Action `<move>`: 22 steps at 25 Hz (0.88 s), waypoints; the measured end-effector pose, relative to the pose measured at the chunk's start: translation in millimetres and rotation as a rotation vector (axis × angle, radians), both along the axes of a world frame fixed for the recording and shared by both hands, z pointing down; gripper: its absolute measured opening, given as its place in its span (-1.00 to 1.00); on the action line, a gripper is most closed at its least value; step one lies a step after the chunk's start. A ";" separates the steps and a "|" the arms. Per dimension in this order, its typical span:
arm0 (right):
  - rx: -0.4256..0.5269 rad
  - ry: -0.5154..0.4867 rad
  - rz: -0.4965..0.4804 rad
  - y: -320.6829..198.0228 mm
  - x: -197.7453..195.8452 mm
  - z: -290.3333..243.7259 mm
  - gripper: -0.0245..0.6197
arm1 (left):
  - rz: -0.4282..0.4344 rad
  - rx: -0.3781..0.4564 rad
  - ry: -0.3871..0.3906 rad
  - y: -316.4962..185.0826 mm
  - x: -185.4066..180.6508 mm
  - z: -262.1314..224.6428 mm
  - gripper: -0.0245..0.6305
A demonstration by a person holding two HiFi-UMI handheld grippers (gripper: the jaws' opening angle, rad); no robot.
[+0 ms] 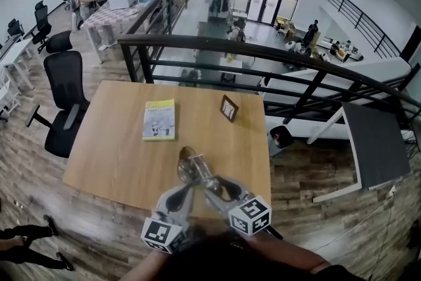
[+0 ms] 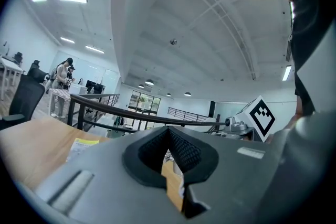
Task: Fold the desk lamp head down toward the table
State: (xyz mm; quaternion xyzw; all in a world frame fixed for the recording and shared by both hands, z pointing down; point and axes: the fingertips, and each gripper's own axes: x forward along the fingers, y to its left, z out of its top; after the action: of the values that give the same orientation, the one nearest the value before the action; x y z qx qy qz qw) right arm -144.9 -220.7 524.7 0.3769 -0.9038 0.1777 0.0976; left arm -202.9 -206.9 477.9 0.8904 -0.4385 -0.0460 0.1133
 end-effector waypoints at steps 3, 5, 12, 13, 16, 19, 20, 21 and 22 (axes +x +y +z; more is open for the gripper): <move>-0.008 0.040 -0.017 8.7 1.6 13.5 -0.25 | -0.018 -0.005 -0.002 2.1 -4.5 6.8 -0.92; -0.021 0.073 -0.030 16.2 3.6 26.4 -0.26 | -0.027 -0.019 -0.002 4.1 -5.0 11.0 -0.92; -0.038 0.178 -0.080 33.0 4.2 63.9 -0.26 | -0.038 -0.062 -0.005 13.2 -2.5 23.7 -0.92; -0.037 0.196 -0.090 34.8 3.7 69.6 -0.26 | -0.036 -0.070 -0.006 14.6 -2.0 25.7 -0.92; -0.043 0.249 -0.118 42.0 0.6 89.3 -0.26 | -0.036 -0.088 -0.012 18.8 -3.1 28.7 -0.92; -0.062 0.278 -0.132 47.6 -1.2 113.1 -0.27 | -0.043 -0.098 -0.020 22.8 -5.1 28.7 -0.92; -0.072 0.282 -0.133 47.8 -1.4 121.5 -0.27 | -0.046 -0.098 -0.023 24.1 -6.0 32.3 -0.92; -0.080 0.290 -0.133 47.3 -1.8 130.3 -0.28 | -0.047 -0.100 -0.026 25.2 -6.8 35.9 -0.92; -0.083 0.305 -0.136 46.5 -2.6 139.5 -0.28 | -0.048 -0.102 -0.028 25.9 -7.6 38.3 -0.92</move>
State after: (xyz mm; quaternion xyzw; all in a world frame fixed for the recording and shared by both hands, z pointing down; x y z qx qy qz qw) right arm -147.5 -174.2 664.2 0.3333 -0.8938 0.1487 0.2608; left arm -210.5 -181.0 516.2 0.8731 -0.4632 -0.0139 0.1514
